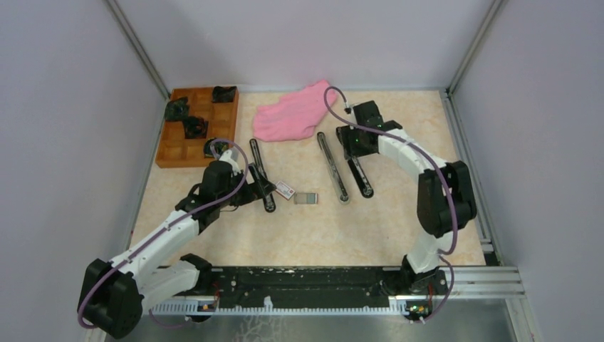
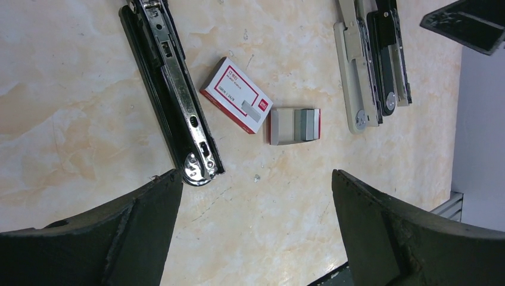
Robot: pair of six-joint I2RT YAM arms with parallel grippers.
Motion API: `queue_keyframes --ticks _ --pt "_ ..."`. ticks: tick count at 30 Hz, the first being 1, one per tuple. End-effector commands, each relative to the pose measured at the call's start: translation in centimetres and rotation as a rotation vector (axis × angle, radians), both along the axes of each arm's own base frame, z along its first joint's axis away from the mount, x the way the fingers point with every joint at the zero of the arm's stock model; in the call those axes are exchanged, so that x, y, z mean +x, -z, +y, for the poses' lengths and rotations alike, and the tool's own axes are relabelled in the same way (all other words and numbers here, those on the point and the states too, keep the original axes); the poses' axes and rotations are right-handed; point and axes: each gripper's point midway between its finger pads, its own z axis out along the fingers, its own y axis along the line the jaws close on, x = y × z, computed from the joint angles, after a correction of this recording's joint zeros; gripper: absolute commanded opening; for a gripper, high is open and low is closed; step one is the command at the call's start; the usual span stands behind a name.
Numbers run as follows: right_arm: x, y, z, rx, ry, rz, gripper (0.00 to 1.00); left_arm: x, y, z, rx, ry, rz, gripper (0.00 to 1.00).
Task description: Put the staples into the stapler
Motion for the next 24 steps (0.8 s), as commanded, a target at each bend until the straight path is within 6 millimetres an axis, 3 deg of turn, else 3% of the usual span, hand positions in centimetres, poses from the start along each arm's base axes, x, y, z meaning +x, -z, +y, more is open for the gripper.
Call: queue_keyframes --ticks 1,12,18,24 --pt "-1.0 -5.0 2.6 0.091 0.028 -0.137 0.57 -0.2 -0.1 0.1 -0.004 0.007 -0.001 0.99" --pt "-7.1 -5.9 9.5 0.235 0.014 -0.122 0.45 -1.4 0.9 0.3 0.001 0.022 0.035 0.99" --pt "-10.1 -4.1 13.8 0.269 -0.040 -0.074 0.42 -1.8 1.6 0.3 -0.002 0.026 0.058 0.99" --pt "-11.5 -1.3 15.9 0.271 -0.030 -0.021 0.38 -2.1 2.1 0.4 -0.005 0.022 0.072 0.99"
